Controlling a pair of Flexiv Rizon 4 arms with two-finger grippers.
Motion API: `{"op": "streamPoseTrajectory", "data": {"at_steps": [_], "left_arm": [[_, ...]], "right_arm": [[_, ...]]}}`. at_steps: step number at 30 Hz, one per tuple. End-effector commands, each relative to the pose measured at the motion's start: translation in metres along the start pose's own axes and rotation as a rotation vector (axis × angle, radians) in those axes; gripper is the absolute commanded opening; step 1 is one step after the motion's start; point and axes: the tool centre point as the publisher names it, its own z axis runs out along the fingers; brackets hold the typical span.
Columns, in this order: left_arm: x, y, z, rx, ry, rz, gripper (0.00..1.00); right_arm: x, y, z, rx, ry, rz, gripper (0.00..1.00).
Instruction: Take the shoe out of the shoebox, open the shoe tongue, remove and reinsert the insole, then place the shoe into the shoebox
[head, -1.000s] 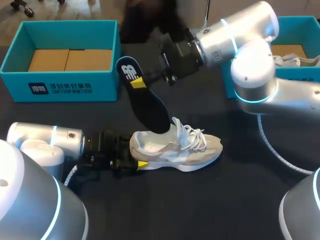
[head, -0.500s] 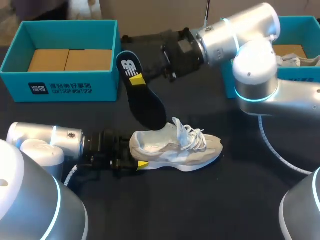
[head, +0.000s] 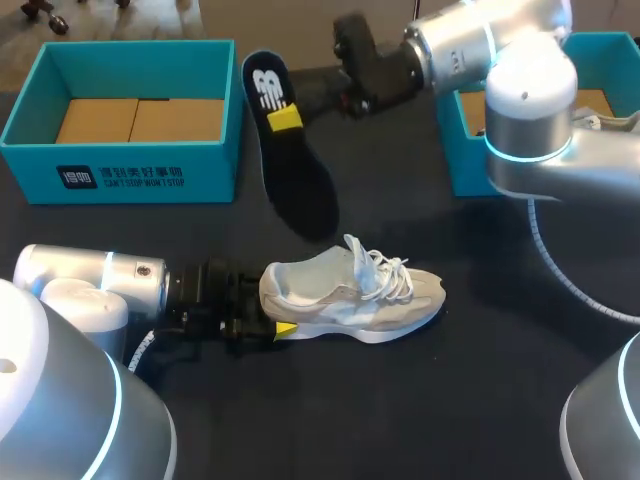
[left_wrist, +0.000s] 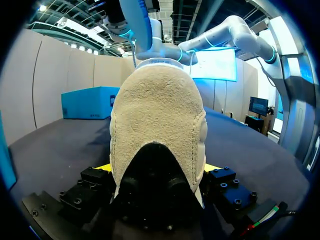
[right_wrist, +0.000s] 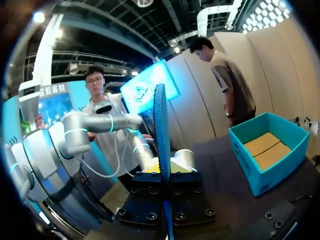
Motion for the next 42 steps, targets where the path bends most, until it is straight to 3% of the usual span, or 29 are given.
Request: {"op": "streamPoseTrajectory", "data": {"at_steps": [1,4,9,24,30,33,42], "left_arm": [[0.0,-0.001,0.0,-0.003,0.001,0.0,0.0],[0.0,-0.001,0.0,-0.003,0.001,0.0,0.0],[0.0,-0.001,0.0,-0.003,0.001,0.0,0.0],[0.0,-0.001,0.0,-0.003,0.001,0.0,0.0],[0.0,-0.001,0.0,-0.003,0.001,0.0,0.0],[0.0,-0.001,0.0,-0.003,0.001,0.0,0.0],[0.0,-0.001,0.0,-0.003,0.001,0.0,0.0]], "right_arm": [[0.011,0.006,-0.012,-0.03,0.012,0.029,0.0],[0.017,0.012,-0.016,-0.061,0.044,0.068,0.0],[0.022,0.021,-0.022,-0.002,0.052,0.095,0.0],[0.024,0.024,-0.024,-0.021,0.052,0.099,0.0],[0.04,0.046,-0.038,-0.112,-0.043,0.21,0.0],[0.048,0.053,-0.041,-0.126,-0.078,0.322,0.0],[0.069,0.069,-0.057,-0.147,-0.143,0.381,0.0]]}}
